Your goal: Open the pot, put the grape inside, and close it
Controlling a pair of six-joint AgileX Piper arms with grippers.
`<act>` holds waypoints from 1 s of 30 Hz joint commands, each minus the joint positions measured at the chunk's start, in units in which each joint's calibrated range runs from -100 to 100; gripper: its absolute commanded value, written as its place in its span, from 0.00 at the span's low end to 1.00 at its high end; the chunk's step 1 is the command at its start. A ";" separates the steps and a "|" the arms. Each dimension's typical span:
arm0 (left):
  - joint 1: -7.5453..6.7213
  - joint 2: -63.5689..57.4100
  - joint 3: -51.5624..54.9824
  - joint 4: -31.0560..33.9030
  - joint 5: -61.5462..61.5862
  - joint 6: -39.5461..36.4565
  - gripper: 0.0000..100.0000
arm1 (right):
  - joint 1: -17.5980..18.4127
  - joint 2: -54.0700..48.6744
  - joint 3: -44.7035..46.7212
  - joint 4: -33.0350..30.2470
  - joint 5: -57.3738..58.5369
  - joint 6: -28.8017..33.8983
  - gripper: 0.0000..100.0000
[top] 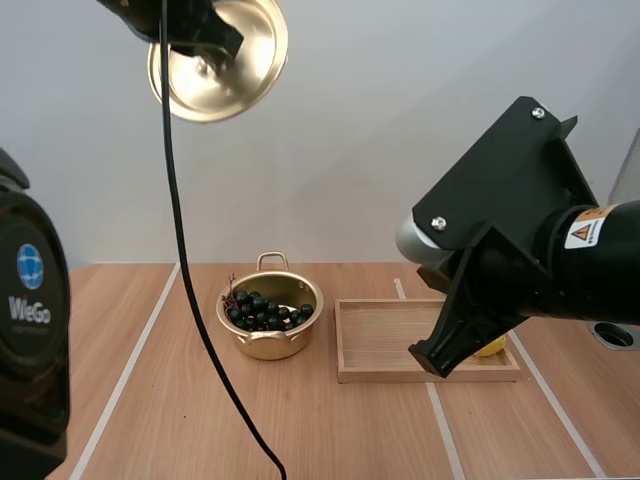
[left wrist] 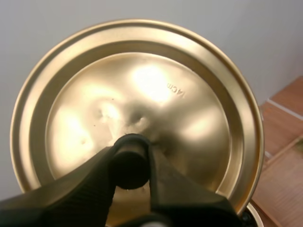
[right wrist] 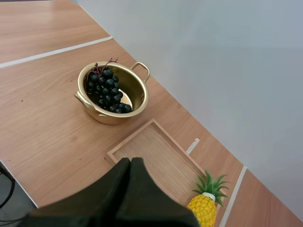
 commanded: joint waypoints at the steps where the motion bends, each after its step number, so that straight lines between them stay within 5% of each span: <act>1: 0.08 -0.27 4.92 -2.11 0.00 2.69 0.00 | -0.11 -0.48 0.24 0.50 0.00 1.13 0.00; 14: -1.01 1.60 18.61 -3.61 0.00 11.28 0.00 | -0.11 -0.48 0.24 0.40 0.00 1.13 0.00; 26: -7.20 10.28 18.61 7.43 0.00 7.56 0.00 | -0.11 -0.48 0.24 0.40 0.00 1.13 0.00; 30: -8.26 12.09 18.61 7.74 0.00 6.48 0.00 | -0.11 -0.48 0.24 0.40 0.00 1.13 0.00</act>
